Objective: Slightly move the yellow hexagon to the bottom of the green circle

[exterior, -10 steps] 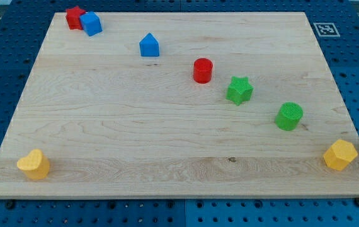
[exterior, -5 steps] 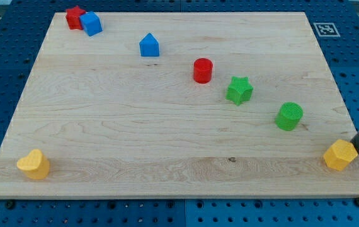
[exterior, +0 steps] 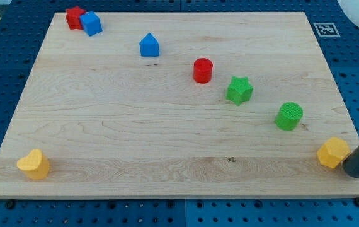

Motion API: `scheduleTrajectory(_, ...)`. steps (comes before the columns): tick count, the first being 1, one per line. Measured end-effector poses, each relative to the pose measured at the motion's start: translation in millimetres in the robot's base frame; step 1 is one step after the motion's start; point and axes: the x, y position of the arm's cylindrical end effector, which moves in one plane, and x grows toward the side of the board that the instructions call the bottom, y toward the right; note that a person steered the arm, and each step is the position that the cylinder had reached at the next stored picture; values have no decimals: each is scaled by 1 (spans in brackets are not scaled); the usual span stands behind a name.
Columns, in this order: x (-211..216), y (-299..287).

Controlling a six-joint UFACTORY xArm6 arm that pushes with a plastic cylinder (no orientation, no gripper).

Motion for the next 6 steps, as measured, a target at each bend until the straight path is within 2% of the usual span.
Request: scheduleTrajectory(6, -9, -12)
